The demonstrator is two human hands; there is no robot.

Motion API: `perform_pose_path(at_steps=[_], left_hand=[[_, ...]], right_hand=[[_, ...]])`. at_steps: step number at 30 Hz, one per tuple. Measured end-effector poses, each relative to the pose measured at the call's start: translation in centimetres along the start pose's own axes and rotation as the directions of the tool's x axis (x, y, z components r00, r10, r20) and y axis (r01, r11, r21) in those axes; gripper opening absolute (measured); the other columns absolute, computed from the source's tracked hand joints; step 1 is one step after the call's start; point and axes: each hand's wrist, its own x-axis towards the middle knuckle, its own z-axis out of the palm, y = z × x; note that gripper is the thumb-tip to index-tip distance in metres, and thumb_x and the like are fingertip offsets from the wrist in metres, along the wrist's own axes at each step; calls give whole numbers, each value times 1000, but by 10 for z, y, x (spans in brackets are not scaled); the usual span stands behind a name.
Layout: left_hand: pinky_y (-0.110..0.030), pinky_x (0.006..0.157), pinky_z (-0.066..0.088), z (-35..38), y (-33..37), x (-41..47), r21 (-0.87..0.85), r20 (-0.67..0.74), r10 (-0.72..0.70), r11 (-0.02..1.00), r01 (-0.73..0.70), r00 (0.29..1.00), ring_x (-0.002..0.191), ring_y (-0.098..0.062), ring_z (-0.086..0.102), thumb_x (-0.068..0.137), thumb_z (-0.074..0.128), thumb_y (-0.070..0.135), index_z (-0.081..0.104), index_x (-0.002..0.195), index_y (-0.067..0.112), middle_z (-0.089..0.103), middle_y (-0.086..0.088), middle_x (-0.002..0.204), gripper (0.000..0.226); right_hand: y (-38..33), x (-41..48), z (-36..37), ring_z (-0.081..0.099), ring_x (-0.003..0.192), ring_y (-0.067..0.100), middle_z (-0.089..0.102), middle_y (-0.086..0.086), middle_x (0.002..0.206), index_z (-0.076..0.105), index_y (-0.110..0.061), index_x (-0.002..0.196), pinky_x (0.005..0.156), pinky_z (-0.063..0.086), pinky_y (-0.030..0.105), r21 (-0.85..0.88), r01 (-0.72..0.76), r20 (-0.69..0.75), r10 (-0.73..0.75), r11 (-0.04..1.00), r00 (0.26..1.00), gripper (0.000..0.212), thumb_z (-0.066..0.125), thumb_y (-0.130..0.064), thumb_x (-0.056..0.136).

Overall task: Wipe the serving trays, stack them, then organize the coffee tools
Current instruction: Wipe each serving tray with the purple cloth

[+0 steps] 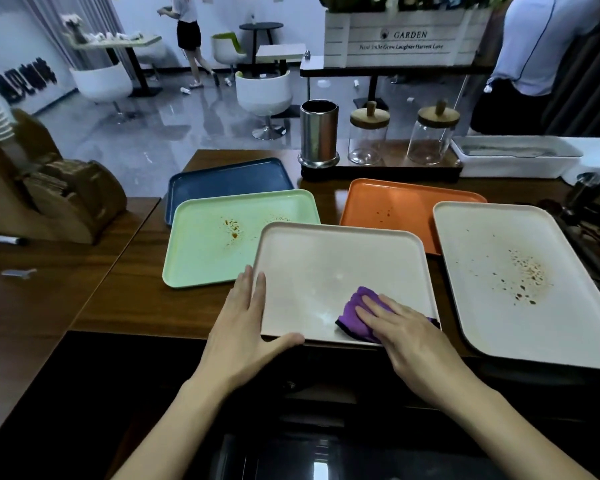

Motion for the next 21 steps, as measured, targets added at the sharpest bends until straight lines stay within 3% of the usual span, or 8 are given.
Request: perform_pose_path(at_steps=[3, 7, 11, 16, 21], left_hand=[[-36, 125, 11, -3, -3, -6, 24, -3, -16, 1000, 16, 1000, 157, -17, -5, 68, 46, 97, -17, 161, 26, -26, 10, 167, 133], [-25, 120, -4, -6, 0, -6, 15, -41, 49, 999, -48, 998, 145, -1, -14, 75, 47, 91, -16, 161, 24, -17, 5, 169, 126], [-31, 127, 3, -1, -6, -3, 1, -57, 95, 996, -95, 994, 153, -2, -6, 71, 37, 98, -19, 160, 23, -13, 8, 168, 129], [-26, 126, 4, -4, -3, -5, -84, -91, 79, 993, -87, 993, 141, 12, -8, 76, 57, 85, -12, 160, 25, -12, 18, 162, 124], [-32, 127, 6, 7, -9, -1, 9, -89, 104, 995, -104, 991, 156, -7, 11, 75, 37, 97, -5, 163, 21, 7, 3, 171, 124]], right_hand=[[1, 1, 0, 44, 143, 23, 48, -4, 152, 54, -21, 144, 113, 35, 33, 5, 1, -7, -1, 1000, 1000, 57, 63, -5, 90], [-12, 20, 9, 36, 147, 21, 42, -7, 155, 50, -24, 147, 117, 33, 35, 28, 69, 46, -71, 997, 996, 52, 51, -14, 97], [-50, 59, 25, 32, 149, 24, 39, -6, 158, 49, -25, 148, 120, 29, 38, 105, 164, 117, -176, 981, 977, 51, 43, -20, 98], [-78, 86, 33, 32, 148, 25, 40, -6, 158, 49, -24, 148, 118, 31, 42, 159, 200, 144, -223, 967, 964, 53, 39, -27, 96], [-49, 76, 30, 28, 150, 20, 33, -11, 161, 45, -30, 150, 120, 28, 38, 154, 184, 160, -208, 971, 965, 49, 44, -26, 102]])
